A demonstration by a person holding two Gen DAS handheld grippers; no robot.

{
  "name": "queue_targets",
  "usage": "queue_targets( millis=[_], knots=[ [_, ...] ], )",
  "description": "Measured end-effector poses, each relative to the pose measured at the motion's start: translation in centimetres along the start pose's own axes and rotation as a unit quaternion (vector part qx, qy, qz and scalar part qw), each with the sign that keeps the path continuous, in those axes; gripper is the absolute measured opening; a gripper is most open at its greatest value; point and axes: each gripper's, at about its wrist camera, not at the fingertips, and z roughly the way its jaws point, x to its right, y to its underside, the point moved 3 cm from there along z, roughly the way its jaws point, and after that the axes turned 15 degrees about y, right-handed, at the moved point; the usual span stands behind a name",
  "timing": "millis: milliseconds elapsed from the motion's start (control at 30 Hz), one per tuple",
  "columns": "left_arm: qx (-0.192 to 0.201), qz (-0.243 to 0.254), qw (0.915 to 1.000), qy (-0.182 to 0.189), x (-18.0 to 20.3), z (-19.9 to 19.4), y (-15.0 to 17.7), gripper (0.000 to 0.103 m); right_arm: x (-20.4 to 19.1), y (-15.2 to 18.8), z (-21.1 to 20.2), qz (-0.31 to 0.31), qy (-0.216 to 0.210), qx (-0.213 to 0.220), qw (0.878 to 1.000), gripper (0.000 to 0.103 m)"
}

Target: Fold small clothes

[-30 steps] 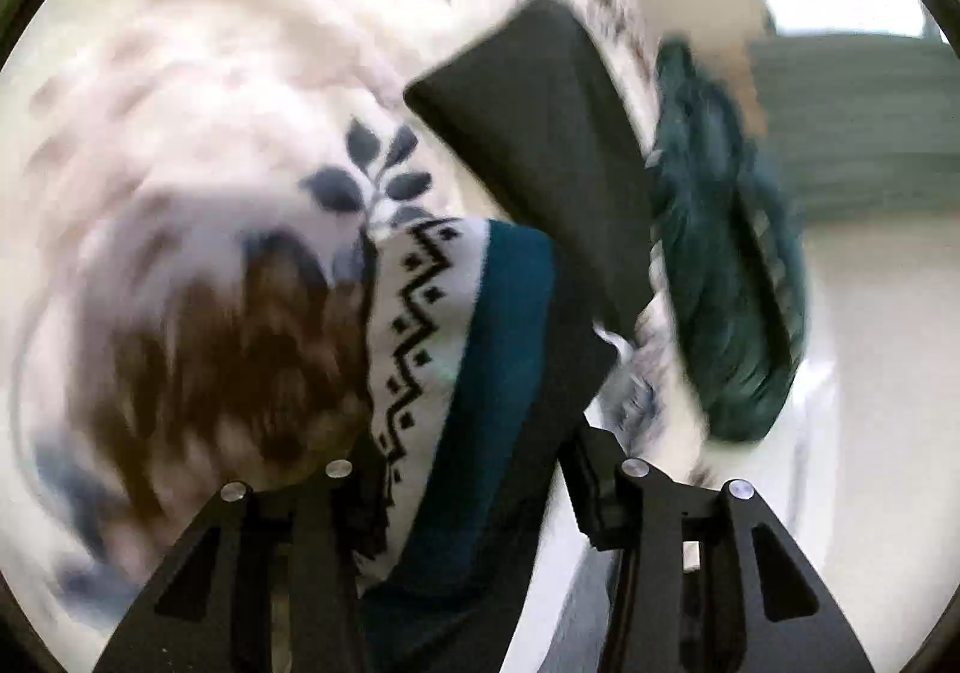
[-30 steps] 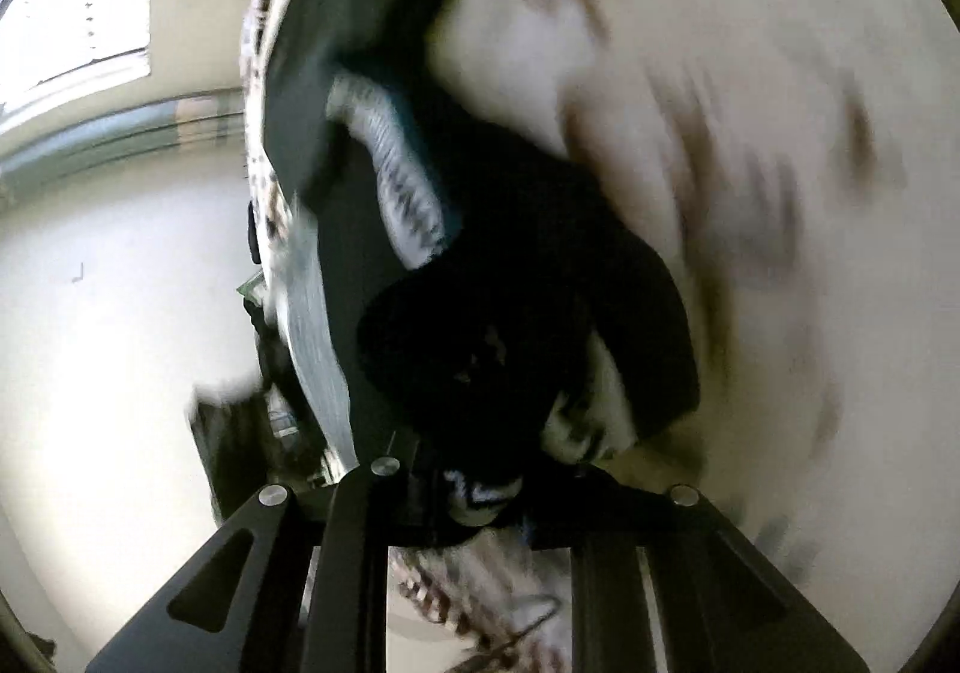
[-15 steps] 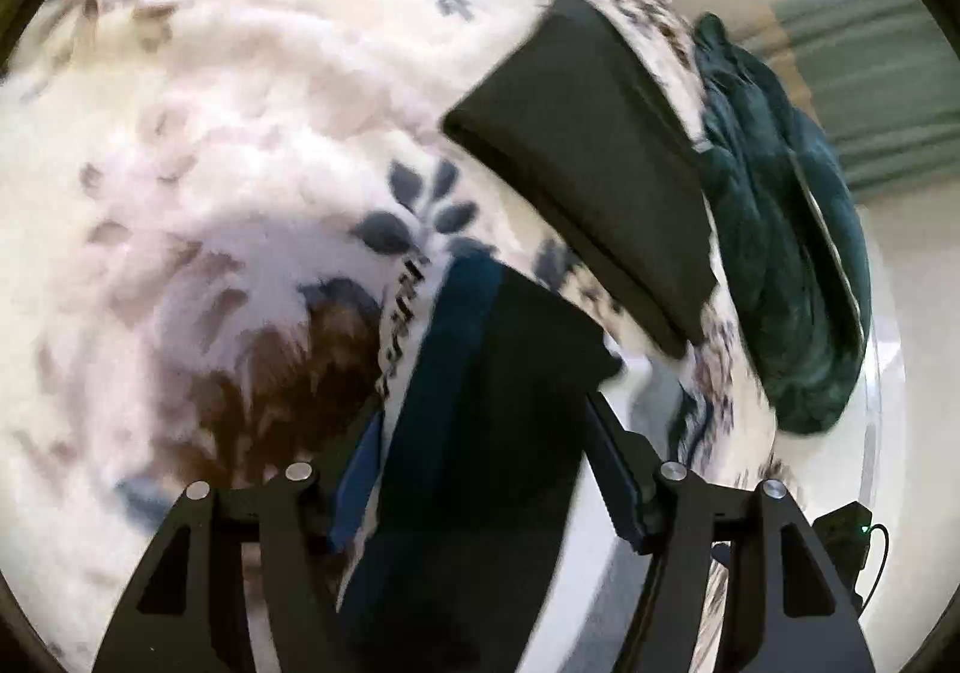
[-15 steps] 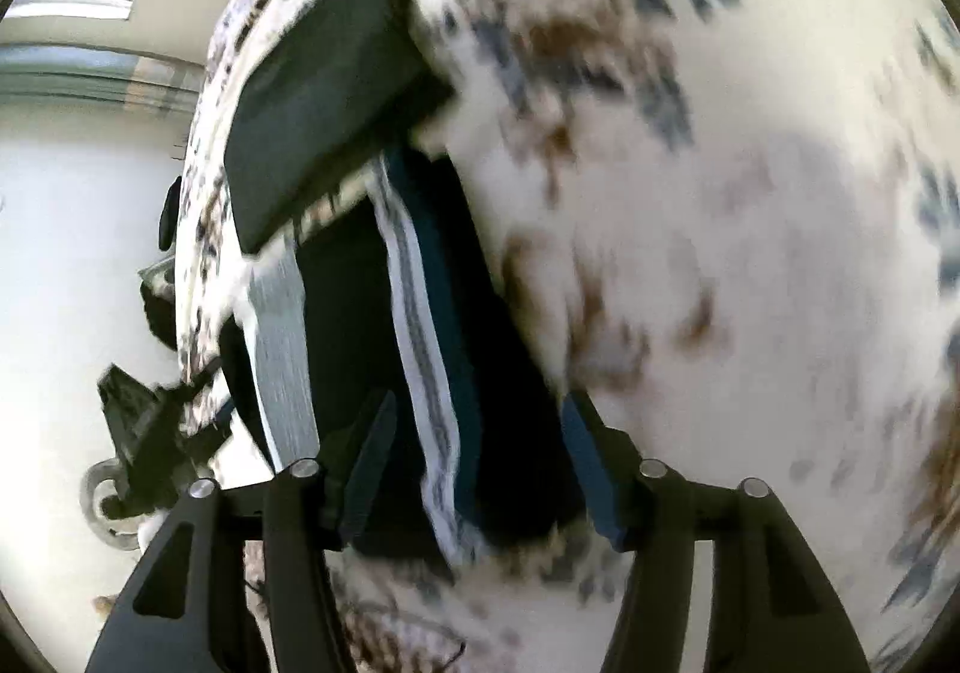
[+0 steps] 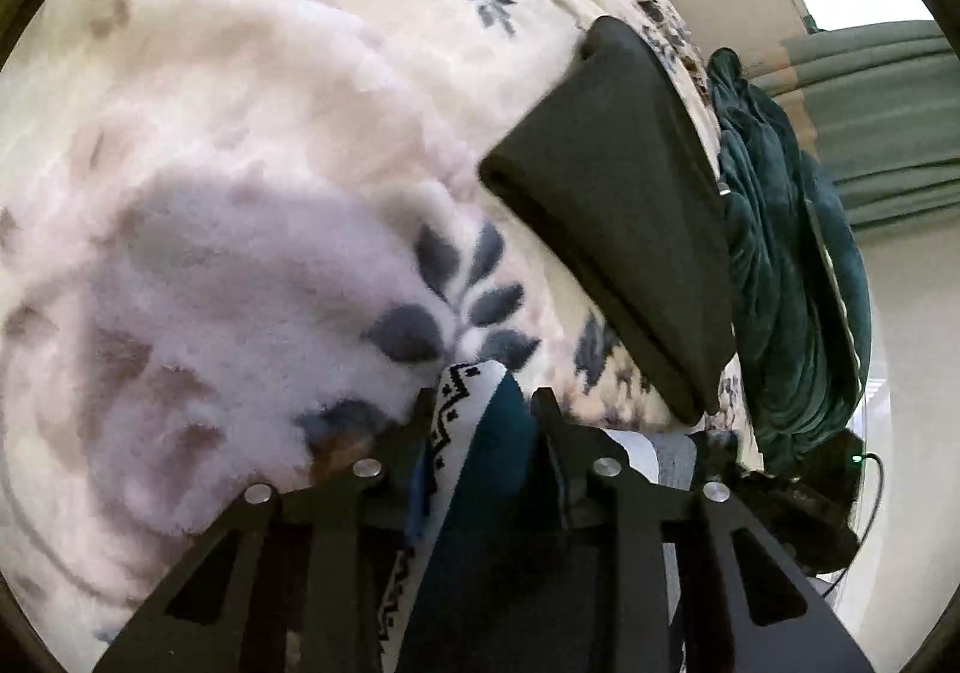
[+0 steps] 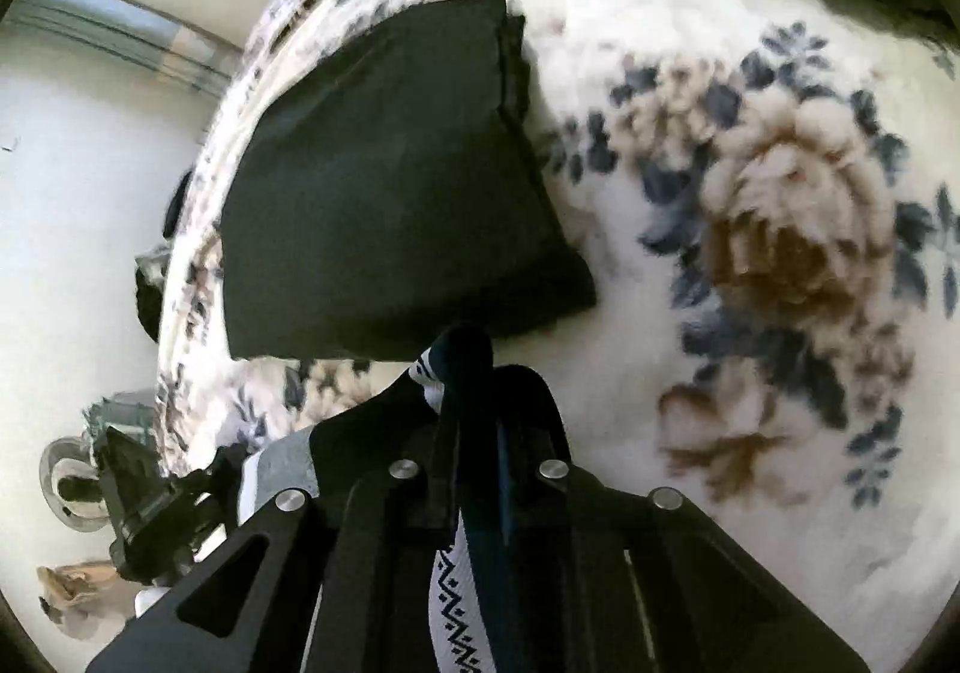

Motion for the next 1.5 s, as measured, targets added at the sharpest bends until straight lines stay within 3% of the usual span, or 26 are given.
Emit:
queue_targets(
  millis=[100,167,233,333,400,433,467,633,700,733,833,900,933,967,1033,1067,1167,1233,1300,1333,1367,1400,1500],
  knots=[
    [-0.007,-0.019,0.9998,0.010,-0.2,-0.9,0.1,0.037,0.7,0.6,1.3,-0.004,0.003,-0.062,0.998,0.017],
    [-0.003,-0.011,0.9998,0.013,0.5,-2.5,0.5,0.049,2.1,1.6,-0.3,0.012,-0.019,-0.064,0.998,0.042],
    [0.000,-0.007,0.9997,0.022,1.0,-4.0,1.5,0.063,3.3,3.7,-1.9,0.020,-0.043,-0.073,0.996,0.054],
    [-0.004,-0.002,0.9998,0.018,1.5,-6.1,4.1,0.063,4.6,8.4,-2.5,0.015,-0.058,-0.127,0.990,0.058],
    [-0.010,-0.005,0.9999,0.008,1.5,-6.9,6.3,0.063,5.1,11.6,-2.9,0.013,-0.060,-0.132,0.989,0.056],
    [-0.012,-0.005,0.9999,0.005,1.4,-7.2,7.1,0.063,5.1,12.4,-3.1,0.014,-0.058,-0.124,0.990,0.027],
    [-0.017,-0.005,0.9998,-0.002,1.4,-7.3,8.2,0.063,5.1,13.5,-3.4,0.010,-0.051,-0.117,0.992,0.008],
    [-0.033,-0.011,0.9994,-0.003,1.5,-7.4,11.2,0.063,5.8,14.8,-7.4,0.029,-0.031,-0.063,0.997,0.007],
    [-0.040,0.000,0.9991,-0.009,1.7,-7.1,11.7,0.063,6.1,14.9,-8.9,0.006,-0.006,-0.047,0.999,0.007],
    [-0.044,0.004,0.9989,-0.016,1.8,-6.9,11.7,0.063,6.7,15.0,-9.3,0.000,0.002,-0.053,0.999,0.007],
    [-0.051,0.002,0.9986,-0.015,1.3,-6.6,11.6,0.063,7.8,16.0,-6.7,0.011,-0.003,-0.123,0.992,0.008],
    [-0.055,0.002,0.9984,-0.013,1.2,-6.3,11.2,0.063,8.5,15.8,-5.1,0.019,-0.026,-0.148,0.988,0.010],
    [-0.057,0.003,0.9984,-0.004,1.1,-6.1,10.9,0.063,8.7,15.4,-4.7,0.030,-0.040,-0.149,0.988,0.020],
    [-0.058,0.003,0.9983,0.004,1.0,-6.1,10.7,0.063,9.2,14.7,-4.6,0.043,-0.061,-0.140,0.987,0.042],
    [-0.059,-0.004,0.9978,0.029,0.3,-5.5,10.0,0.065,9.7,13.4,-4.0,0.053,-0.100,-0.115,0.987,0.071],
    [-0.061,-0.011,0.9971,0.046,-0.1,-5.1,9.8,0.068,9.9,13.1,-3.6,0.058,-0.113,-0.115,0.985,0.078],
    [-0.068,-0.045,0.9925,0.091,-1.4,-3.3,9.1,0.069,9.0,12.7,0.6,0.076,-0.199,-0.164,0.963,0.080],
    [-0.069,-0.051,0.9910,0.103,-1.6,-2.6,8.9,0.070,8.3,12.6,2.3,0.068,-0.215,-0.179,0.958,0.082],
    [-0.058,-0.045,0.9899,0.121,-1.1,-2.4,8.6,0.067,7.5,12.4,2.6,0.057,-0.227,-0.168,0.958,0.082],
    [-0.052,-0.033,0.9902,0.126,-0.5,-2.4,8.6,0.063,7.2,12.4,2.3,0.048,-0.229,-0.163,0.959,0.077],
    [-0.046,-0.015,0.9899,0.133,0.3,-2.5,8.6,0.052,6.7,12.6,2.0,0.039,-0.228,-0.159,0.960,0.045],
    [-0.044,-0.001,0.9898,0.136,1.0,-2.6,8.7,0.029,6.5,12.7,1.7,0.039,-0.229,-0.157,0.960,0.032],
    [-0.032,0.031,0.9907,0.129,3.1,-3.5,8.3,0.019,6.1,12.7,-0.2,0.042,-0.211,-0.123,0.969,0.026]
  ],
)
